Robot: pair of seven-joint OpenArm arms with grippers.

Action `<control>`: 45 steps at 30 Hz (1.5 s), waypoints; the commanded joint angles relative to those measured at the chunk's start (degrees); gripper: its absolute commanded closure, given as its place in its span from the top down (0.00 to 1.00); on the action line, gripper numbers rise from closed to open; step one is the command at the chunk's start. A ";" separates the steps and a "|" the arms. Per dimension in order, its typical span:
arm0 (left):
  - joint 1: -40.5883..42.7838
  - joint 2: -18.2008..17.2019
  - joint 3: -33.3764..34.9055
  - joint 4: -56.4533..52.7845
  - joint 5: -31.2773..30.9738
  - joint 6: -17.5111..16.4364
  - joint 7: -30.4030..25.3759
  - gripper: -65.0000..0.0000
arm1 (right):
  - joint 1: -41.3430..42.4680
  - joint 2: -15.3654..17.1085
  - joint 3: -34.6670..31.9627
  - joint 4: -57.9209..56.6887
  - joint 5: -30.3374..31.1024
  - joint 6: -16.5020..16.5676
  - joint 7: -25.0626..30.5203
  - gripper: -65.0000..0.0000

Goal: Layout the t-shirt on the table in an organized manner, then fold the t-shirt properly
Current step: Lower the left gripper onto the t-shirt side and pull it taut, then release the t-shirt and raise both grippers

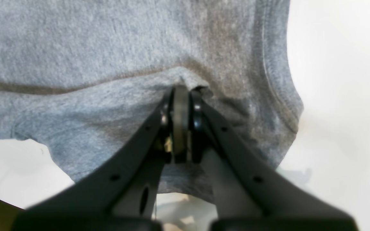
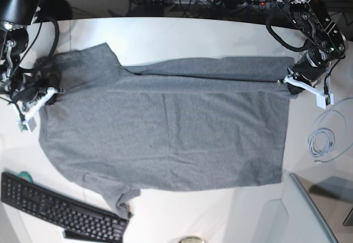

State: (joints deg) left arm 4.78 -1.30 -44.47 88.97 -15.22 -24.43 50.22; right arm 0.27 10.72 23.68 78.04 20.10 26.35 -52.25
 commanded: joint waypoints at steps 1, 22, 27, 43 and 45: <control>-0.78 -0.77 -0.15 0.83 -0.56 -0.15 -1.12 0.00 | 1.44 0.84 0.45 1.04 0.43 -0.11 0.86 0.00; -5.52 -1.03 9.00 -11.91 7.79 -0.15 -11.93 0.00 | 7.59 1.28 -0.08 -11.01 0.34 -0.11 2.89 0.14; -6.40 -0.94 8.73 -11.83 8.23 -0.15 -12.37 0.00 | 7.51 1.28 0.36 -9.95 0.43 -0.11 3.06 0.51; -5.52 -2.96 -3.40 -9.72 7.88 -0.41 -12.37 0.90 | -9.99 -6.90 8.10 20.73 0.69 0.16 2.89 0.52; -2.71 -2.96 -8.24 -7.78 7.36 -0.94 -12.37 0.90 | -12.10 -11.20 12.93 20.90 0.69 0.24 3.24 0.52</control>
State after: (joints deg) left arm 2.15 -3.66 -52.49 80.16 -7.62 -25.61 38.54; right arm -12.14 -0.89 36.51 98.04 19.97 26.41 -49.65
